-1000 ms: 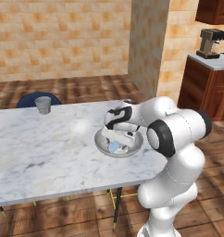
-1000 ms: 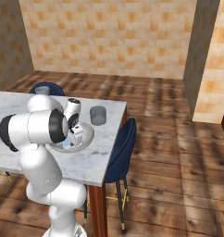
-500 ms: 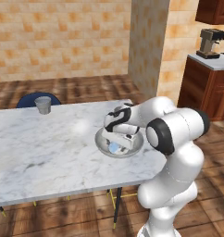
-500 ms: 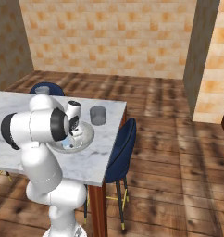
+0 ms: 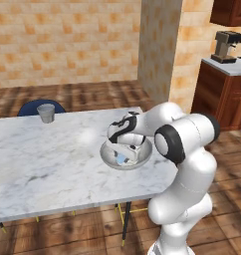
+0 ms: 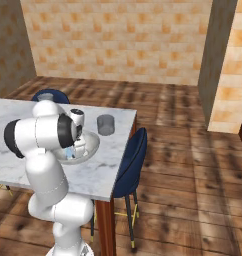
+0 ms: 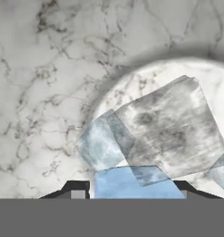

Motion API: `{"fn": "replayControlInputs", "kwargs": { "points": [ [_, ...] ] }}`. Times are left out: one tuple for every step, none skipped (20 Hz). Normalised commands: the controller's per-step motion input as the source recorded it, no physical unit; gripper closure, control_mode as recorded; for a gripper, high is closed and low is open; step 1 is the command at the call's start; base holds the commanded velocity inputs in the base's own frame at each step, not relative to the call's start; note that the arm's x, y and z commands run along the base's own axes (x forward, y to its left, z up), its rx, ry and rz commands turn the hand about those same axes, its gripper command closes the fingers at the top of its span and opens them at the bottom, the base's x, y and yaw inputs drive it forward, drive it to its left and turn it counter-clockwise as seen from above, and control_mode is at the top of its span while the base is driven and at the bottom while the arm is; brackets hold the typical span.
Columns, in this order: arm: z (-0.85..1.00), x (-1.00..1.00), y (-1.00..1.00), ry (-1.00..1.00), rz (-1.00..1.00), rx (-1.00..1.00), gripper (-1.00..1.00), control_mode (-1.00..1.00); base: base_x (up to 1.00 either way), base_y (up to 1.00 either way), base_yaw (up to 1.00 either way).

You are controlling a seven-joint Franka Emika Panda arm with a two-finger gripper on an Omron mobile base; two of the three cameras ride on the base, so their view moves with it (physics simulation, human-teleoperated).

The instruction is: There are four ice cubes in the ice bowl. Place two ice cubes in each glass of water.

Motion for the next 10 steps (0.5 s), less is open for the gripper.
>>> {"fn": "replayControlInputs", "kwargs": {
  "points": [
    [-0.27, 0.0, 0.0, 0.0, -0.07, 0.0, 1.0, -1.0, 0.0, 0.0, 0.0],
    [-0.19, 0.0, 0.0, 0.0, -0.07, 0.0, 1.0, -1.0, 0.0, 0.0, 0.0],
    [-0.11, 0.0, 0.0, 0.0, -0.08, 0.0, 1.0, -1.0, 0.0, 0.0, 0.0],
    [0.0, 0.0, 0.0, 0.0, -0.1, 0.0, 1.0, -1.0, 0.0, 0.0, 0.0],
    [0.0, -0.13, 0.0, 0.0, -0.08, 0.0, 1.0, -1.0, 0.0, 0.0, 0.0],
    [0.0, -0.21, 0.0, 0.0, -0.07, 0.0, 1.0, -1.0, 0.0, 0.0, 0.0],
    [0.09, -0.22, 0.0, -0.03, -0.06, 0.02, 1.0, -1.0, 0.0, 0.0, 0.0],
    [0.2, -0.24, 0.0, -0.05, -0.07, 0.05, 1.0, -1.0, 0.0, 0.0, 0.0],
    [0.29, -0.24, 0.0, -0.07, -0.07, 0.07, 1.0, -1.0, 0.0, 0.0, 0.0],
    [0.41, -0.21, 0.0, -0.07, -0.07, 0.09, 1.0, -1.0, 0.0, 0.0, 0.0]
  ]
}}
